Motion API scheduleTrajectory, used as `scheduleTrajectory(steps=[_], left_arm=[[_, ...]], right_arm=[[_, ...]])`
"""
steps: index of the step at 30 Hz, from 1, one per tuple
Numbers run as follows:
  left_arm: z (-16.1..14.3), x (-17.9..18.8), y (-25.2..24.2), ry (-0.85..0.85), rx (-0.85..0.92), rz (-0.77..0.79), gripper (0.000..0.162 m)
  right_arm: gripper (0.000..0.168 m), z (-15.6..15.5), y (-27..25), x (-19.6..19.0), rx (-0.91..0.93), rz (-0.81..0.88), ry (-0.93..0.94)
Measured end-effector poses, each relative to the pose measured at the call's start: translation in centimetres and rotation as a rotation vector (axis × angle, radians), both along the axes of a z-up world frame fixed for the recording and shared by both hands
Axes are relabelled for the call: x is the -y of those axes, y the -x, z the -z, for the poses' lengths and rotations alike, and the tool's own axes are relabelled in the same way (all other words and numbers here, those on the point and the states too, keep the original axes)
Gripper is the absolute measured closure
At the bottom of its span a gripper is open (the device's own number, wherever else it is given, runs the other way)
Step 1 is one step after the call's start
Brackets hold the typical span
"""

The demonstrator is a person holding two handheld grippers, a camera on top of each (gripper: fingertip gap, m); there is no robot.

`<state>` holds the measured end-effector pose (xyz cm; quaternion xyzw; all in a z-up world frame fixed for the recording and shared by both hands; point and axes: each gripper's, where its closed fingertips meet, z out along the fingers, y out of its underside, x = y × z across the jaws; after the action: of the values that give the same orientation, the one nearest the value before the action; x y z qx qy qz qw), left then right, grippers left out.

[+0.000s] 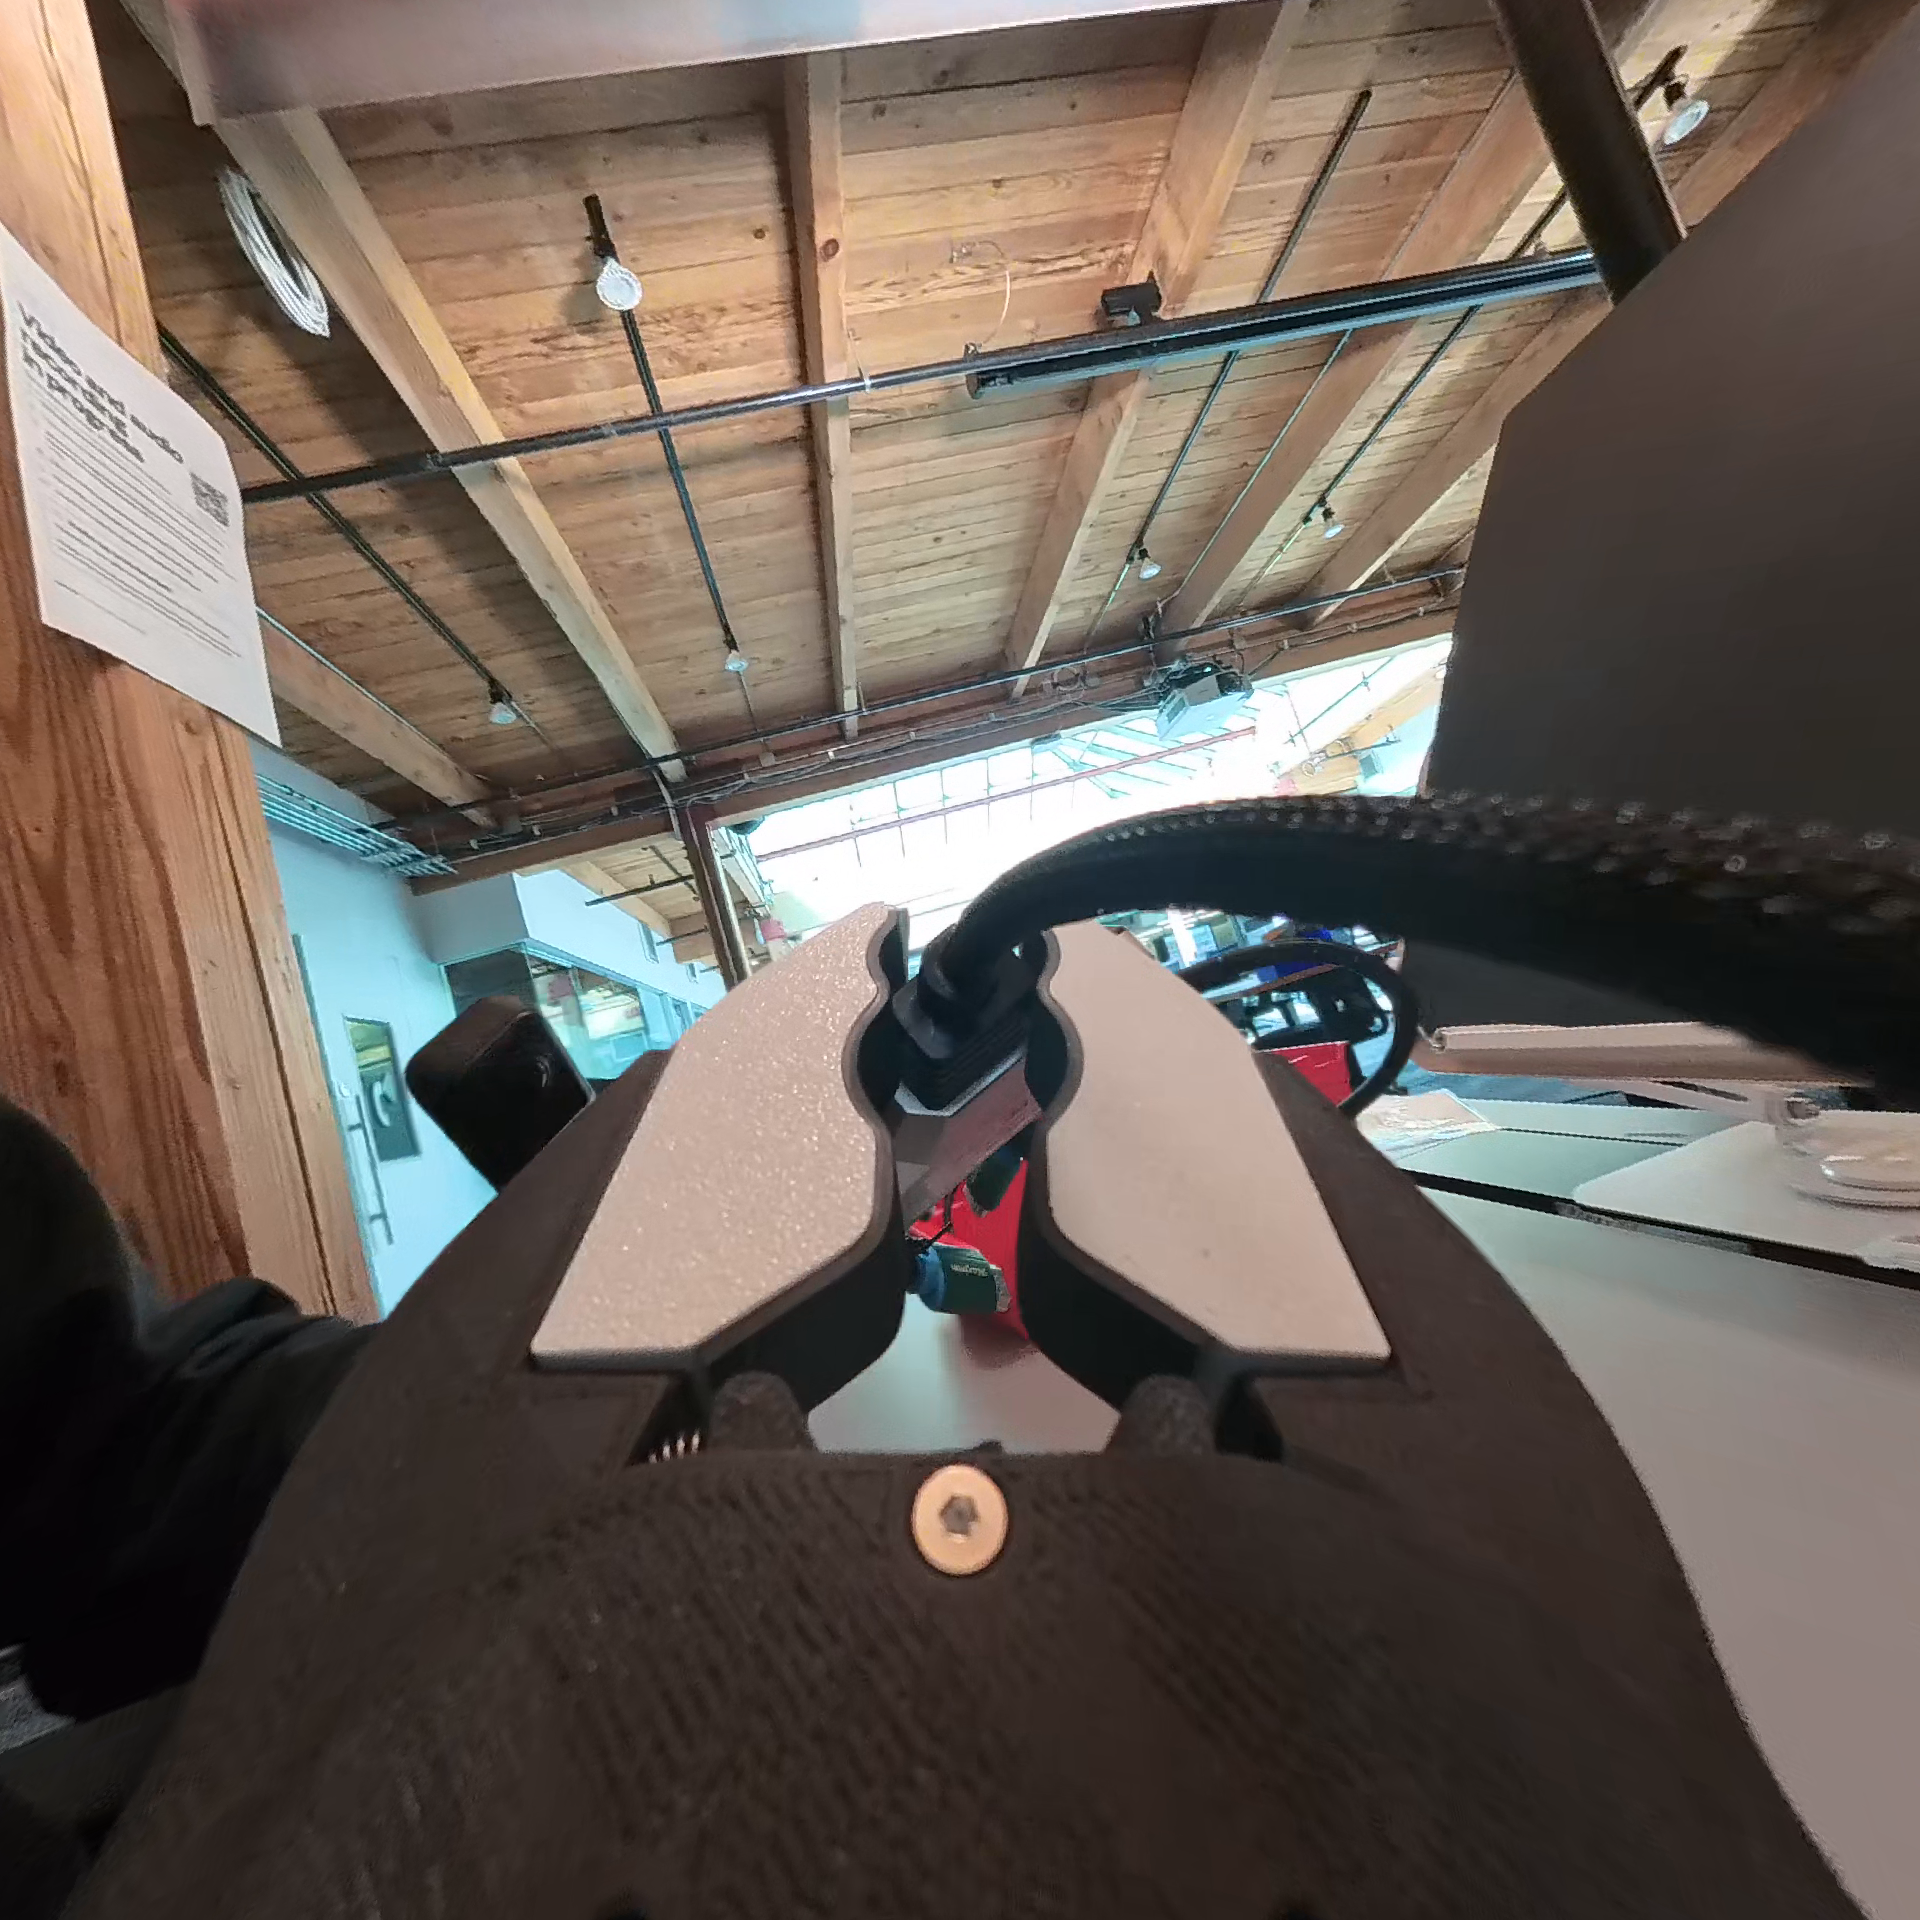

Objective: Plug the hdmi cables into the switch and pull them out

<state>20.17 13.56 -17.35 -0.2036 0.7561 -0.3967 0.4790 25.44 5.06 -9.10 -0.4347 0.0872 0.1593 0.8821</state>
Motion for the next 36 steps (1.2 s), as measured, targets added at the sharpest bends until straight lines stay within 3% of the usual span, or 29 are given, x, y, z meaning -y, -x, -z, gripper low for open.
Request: scheduleTrajectory(steps=[3,8,14,20,24,36], left_arm=[[0.5,0.7,-0.4,-0.142,-0.004,0.028,0.128],[1.0,1.6,-0.3,-0.23,-0.055,0.08,0.148],[-0.4,1.7,0.9,-0.169,-0.219,0.111,0.149],[-1.9,1.8,2.3,-0.18,-0.306,0.243,0.15],[-1.9,1.1,2.6,-0.25,-0.297,0.291,0.15],[-1.7,0.4,2.9,-0.292,-0.286,0.324,0.151]], right_arm=[[0.148,0.0,0.9,-0.6,0.013,-0.045,0.006],[0.148,0.0,1.4,-0.7,0.02,-0.068,0.002],[0.146,0.6,1.6,-0.3,0.102,-0.097,0.045],[0.123,1.4,3.5,-0.5,0.319,-0.077,0.145],[0.117,2.1,4.3,-0.9,0.386,-0.087,0.186],[0.132,2.3,4.1,-1.6,0.345,-0.086,0.219]])
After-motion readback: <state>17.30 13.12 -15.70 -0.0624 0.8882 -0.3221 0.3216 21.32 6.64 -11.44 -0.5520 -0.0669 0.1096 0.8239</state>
